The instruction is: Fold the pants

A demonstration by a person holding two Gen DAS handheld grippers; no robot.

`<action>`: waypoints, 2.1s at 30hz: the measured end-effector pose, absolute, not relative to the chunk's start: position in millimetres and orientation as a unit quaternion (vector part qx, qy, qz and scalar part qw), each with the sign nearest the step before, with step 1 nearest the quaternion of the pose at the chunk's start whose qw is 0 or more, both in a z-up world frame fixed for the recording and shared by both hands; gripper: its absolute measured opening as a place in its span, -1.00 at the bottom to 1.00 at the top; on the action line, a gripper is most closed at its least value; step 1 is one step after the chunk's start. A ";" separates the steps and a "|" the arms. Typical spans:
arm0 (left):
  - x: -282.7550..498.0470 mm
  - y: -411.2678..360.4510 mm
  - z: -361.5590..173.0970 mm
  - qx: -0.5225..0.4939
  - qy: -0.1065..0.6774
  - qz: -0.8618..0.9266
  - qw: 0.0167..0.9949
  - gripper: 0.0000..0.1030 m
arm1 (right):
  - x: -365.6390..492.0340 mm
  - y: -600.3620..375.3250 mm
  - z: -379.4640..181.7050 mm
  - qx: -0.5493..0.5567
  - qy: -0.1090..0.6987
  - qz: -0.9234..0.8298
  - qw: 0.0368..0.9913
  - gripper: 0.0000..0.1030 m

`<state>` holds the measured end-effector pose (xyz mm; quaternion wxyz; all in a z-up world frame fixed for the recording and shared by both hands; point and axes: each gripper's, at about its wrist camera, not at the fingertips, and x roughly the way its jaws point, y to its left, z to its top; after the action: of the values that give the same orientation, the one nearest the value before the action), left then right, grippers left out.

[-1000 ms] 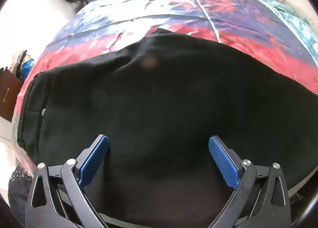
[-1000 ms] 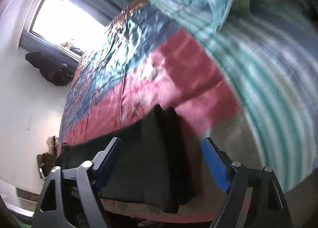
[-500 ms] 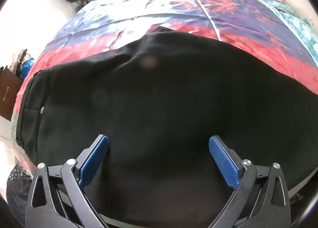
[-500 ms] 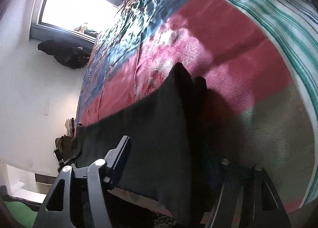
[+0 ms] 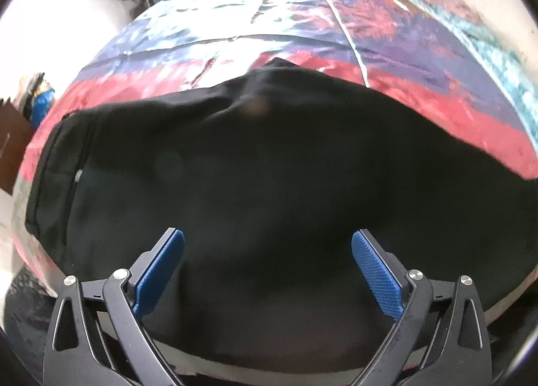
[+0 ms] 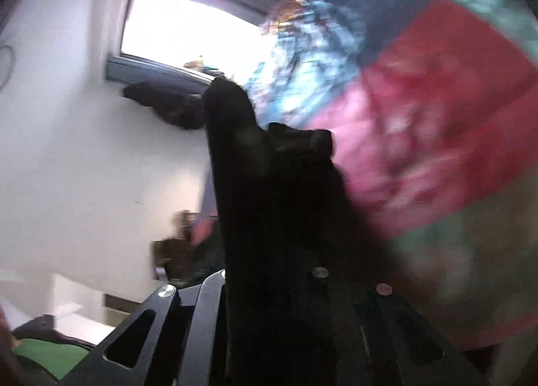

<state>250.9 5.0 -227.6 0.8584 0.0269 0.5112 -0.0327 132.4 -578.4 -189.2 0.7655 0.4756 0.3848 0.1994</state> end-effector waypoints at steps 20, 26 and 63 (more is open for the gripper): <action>213.0 87.5 -199.6 -0.071 0.485 -0.015 0.872 0.95 | 248.1 -157.9 -212.5 0.208 0.480 0.244 0.817 0.33; 206.9 50.5 -173.6 -0.058 0.455 -0.098 0.883 0.92 | 172.5 -193.7 -176.9 0.142 0.408 0.255 0.865 0.71; 250.1 -60.0 -185.7 0.040 0.460 -0.203 0.864 0.54 | 289.2 -353.2 -183.1 0.302 0.495 0.188 0.793 0.69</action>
<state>250.1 -60.0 -185.7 0.8637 0.0401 0.4598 -0.2025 289.2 -353.2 -183.1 0.7929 0.3020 0.4949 0.1877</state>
